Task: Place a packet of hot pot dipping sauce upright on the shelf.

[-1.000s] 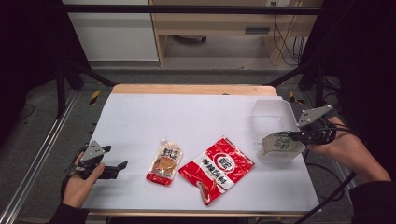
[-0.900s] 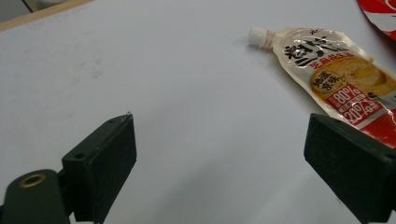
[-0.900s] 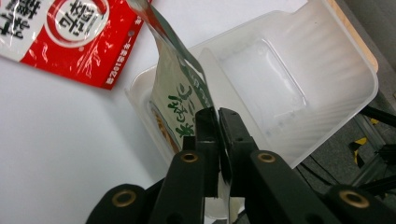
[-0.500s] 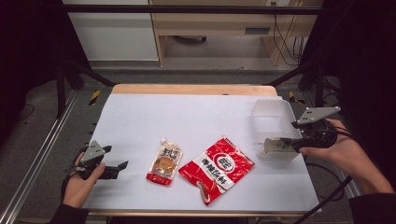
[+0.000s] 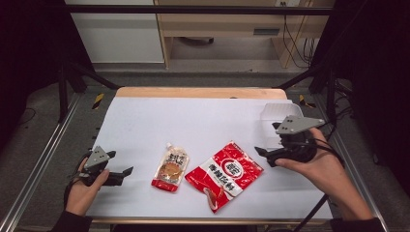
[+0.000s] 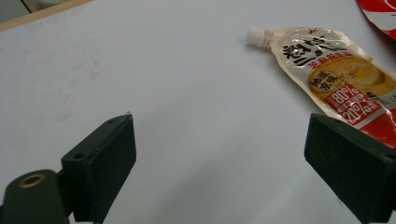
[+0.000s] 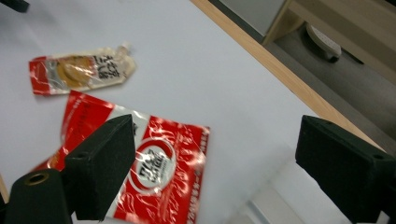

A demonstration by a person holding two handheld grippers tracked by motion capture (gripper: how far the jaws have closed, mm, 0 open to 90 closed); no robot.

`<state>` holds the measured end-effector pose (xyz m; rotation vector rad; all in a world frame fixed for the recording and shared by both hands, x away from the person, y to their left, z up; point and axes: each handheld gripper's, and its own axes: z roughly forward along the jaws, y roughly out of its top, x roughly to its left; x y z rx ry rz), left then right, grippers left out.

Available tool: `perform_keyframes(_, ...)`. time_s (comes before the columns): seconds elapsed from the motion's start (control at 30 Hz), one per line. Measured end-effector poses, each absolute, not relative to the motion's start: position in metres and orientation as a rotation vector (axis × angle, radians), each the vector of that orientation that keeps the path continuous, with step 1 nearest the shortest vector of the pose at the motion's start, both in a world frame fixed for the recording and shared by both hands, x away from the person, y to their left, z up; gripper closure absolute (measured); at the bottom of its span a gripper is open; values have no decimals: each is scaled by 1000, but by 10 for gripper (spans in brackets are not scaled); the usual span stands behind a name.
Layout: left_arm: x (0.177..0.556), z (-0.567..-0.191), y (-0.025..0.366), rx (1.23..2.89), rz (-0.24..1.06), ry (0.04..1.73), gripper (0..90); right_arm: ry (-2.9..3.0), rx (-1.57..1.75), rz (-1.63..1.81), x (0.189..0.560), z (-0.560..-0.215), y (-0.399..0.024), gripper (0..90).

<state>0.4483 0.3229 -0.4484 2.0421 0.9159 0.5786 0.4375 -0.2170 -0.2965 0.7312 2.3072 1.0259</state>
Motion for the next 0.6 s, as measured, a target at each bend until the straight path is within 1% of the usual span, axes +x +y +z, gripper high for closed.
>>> perform_keyframes(0.1,448,-448,323,2043,579,914,88,2306,710,1050,436,-299,-198,119)
perform_keyframes(0.13,448,-448,323,2043,579,914,87,2306,710,1050,436,-299,-198,119)
perform_keyframes(0.17,448,-448,322,2043,582,913,87,2304,698,1063,435,-301,-186,123)
perform_keyframes(0.3,448,-448,321,2048,586,908,87,2305,697,1081,437,-306,-165,135)
perform_keyframes(0.6,447,-448,319,2057,599,895,79,2349,712,1079,449,-330,-125,151)
